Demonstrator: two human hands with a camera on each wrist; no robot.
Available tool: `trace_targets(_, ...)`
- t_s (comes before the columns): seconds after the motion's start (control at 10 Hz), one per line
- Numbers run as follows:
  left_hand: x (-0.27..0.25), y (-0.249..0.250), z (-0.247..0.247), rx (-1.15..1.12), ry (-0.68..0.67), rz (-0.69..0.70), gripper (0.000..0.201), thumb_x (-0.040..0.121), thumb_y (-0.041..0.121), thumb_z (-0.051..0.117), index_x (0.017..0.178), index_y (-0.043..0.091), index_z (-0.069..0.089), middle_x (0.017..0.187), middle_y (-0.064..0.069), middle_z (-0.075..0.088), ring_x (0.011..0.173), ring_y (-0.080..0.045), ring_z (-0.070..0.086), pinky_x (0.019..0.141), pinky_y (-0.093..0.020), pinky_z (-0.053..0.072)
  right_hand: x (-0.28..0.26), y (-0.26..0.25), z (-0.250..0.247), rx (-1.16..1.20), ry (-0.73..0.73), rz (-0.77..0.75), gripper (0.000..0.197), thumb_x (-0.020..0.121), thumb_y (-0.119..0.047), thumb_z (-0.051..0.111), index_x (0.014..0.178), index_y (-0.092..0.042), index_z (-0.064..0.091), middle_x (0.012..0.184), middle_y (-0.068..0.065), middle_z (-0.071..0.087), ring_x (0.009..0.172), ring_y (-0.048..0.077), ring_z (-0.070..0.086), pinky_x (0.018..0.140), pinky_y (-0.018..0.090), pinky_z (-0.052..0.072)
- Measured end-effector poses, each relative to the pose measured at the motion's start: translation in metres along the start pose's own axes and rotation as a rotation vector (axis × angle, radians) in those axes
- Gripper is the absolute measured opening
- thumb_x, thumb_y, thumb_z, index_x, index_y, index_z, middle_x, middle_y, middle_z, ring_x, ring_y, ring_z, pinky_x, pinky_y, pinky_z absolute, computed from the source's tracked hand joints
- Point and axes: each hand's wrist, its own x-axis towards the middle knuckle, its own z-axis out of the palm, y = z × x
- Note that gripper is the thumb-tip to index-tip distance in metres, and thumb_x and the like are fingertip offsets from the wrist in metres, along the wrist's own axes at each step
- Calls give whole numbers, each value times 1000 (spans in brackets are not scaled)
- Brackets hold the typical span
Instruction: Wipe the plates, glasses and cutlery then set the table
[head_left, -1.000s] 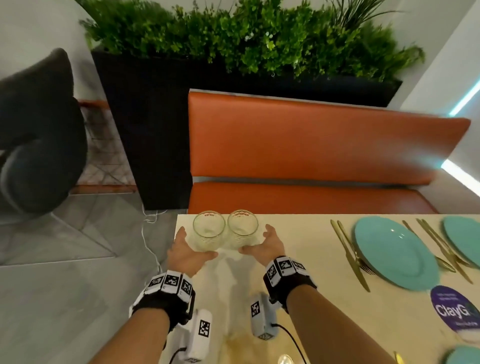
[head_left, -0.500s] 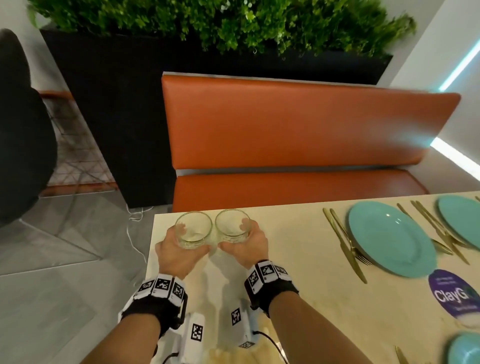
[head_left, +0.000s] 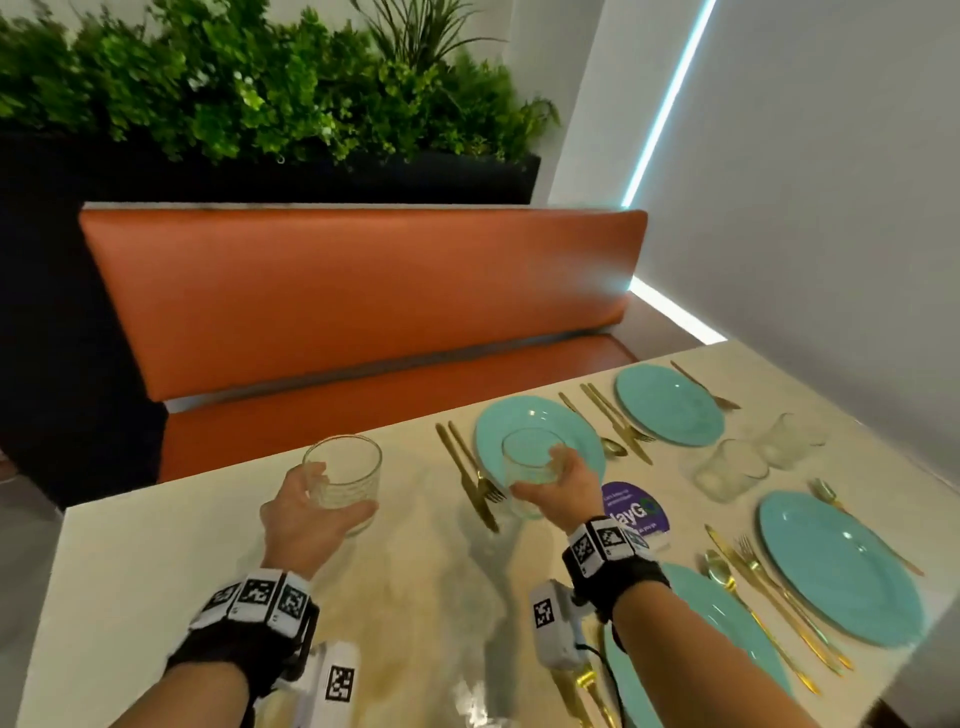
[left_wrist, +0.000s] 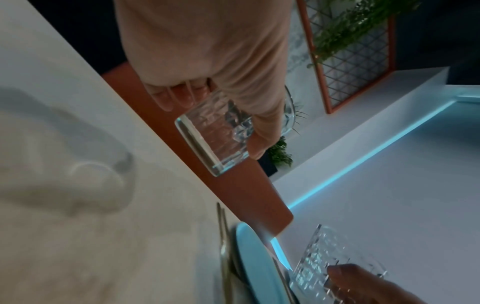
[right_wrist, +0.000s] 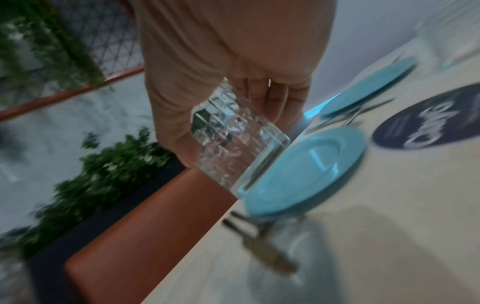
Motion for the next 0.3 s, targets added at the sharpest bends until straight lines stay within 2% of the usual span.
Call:
trace_targets(0.1, -20, 22, 45, 10, -61, 51, 76, 55, 23, 89, 120, 26, 51, 125, -8, 49, 119, -30, 45, 100, -41, 44, 24, 43, -51, 10, 107, 114, 84, 55, -35, 84, 127, -14, 47, 123, 11, 57, 115, 29, 53, 99, 42, 47)
trace_targets(0.2, -39, 36, 87, 23, -136, 57, 79, 54, 23, 90, 122, 28, 49, 125, -7, 50, 116, -27, 47, 99, -42, 46, 42, 81, -88, 11, 147, 260, 86, 53, -38, 83, 127, -14, 49, 122, 14, 58, 113, 30, 55, 96, 37, 49)
trace_targets(0.3, -52, 40, 129, 43, -151, 59, 78, 53, 24, 89, 120, 29, 50, 123, -7, 50, 111, -27, 50, 95, -39, 49, 58, 112, -109, 17, 177, 313, 84, 57, -35, 83, 129, -11, 48, 125, 16, 58, 116, 31, 54, 98, 36, 47)
